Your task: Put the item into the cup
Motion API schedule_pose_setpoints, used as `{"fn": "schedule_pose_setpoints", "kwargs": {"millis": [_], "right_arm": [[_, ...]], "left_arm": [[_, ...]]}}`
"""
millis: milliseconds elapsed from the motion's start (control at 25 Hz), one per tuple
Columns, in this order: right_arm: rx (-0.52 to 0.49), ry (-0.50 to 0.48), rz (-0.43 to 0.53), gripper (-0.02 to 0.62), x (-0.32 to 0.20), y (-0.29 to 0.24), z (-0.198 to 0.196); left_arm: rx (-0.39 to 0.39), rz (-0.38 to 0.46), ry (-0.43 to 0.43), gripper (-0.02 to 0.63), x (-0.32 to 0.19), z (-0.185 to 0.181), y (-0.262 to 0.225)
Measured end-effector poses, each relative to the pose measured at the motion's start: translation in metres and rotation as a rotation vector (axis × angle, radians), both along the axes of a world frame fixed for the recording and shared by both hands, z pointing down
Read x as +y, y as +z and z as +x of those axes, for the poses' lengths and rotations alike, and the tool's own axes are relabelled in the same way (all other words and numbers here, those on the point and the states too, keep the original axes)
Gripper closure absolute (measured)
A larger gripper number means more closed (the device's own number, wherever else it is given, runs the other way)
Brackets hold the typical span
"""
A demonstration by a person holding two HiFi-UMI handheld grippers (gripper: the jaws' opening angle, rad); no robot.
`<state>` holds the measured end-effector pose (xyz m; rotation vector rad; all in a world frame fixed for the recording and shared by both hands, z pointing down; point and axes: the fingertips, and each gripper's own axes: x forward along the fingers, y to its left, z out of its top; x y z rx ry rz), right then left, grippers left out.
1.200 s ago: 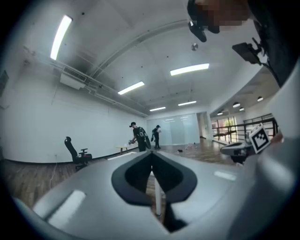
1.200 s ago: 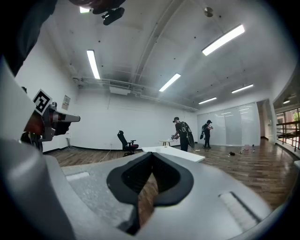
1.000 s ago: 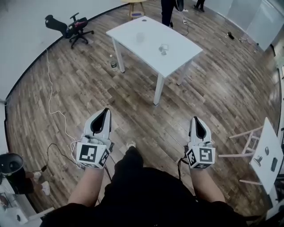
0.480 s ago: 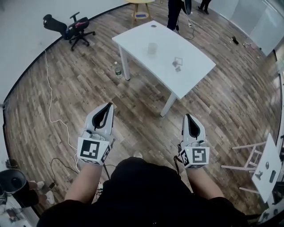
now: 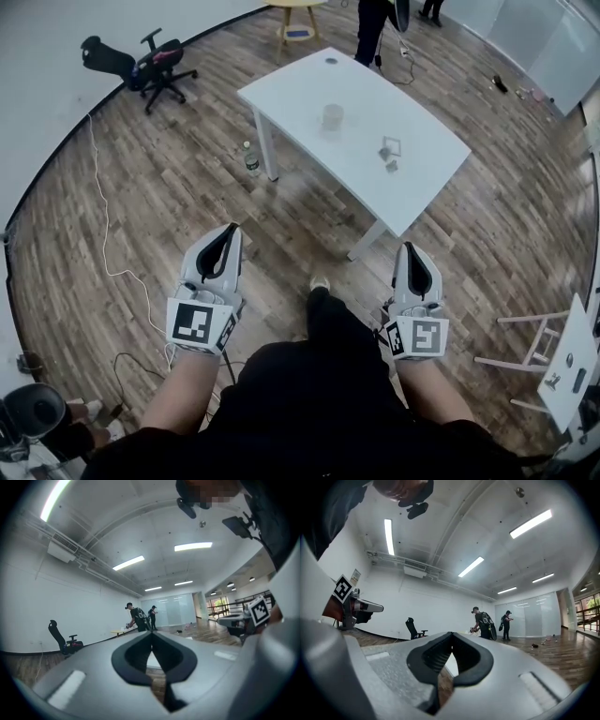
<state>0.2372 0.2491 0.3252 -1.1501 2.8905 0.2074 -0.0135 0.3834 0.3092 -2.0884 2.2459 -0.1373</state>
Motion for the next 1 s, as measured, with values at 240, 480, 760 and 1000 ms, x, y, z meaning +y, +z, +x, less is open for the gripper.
{"fn": "schedule_pose_setpoints", "kwargs": {"millis": [240,480,760,1000], "right_arm": [[-0.007,-0.036,-0.003,0.594,-0.043,0.007,-0.046],[-0.018,-0.102,-0.002,0.594,-0.099,0.004,-0.115],[-0.007,-0.113,-0.003,0.594,-0.186,-0.003,-0.173],[0.018,-0.101,0.011,0.594,-0.256,-0.004,-0.203]], "left_arm": [[0.031,-0.039,-0.028,0.611,-0.033,-0.042,0.008],[0.027,-0.047,-0.080,0.611,-0.075,-0.097,0.000],[0.063,-0.110,-0.123,0.611,-0.158,-0.165,0.004],[0.030,-0.037,-0.058,0.611,-0.249,-0.192,-0.023]]}}
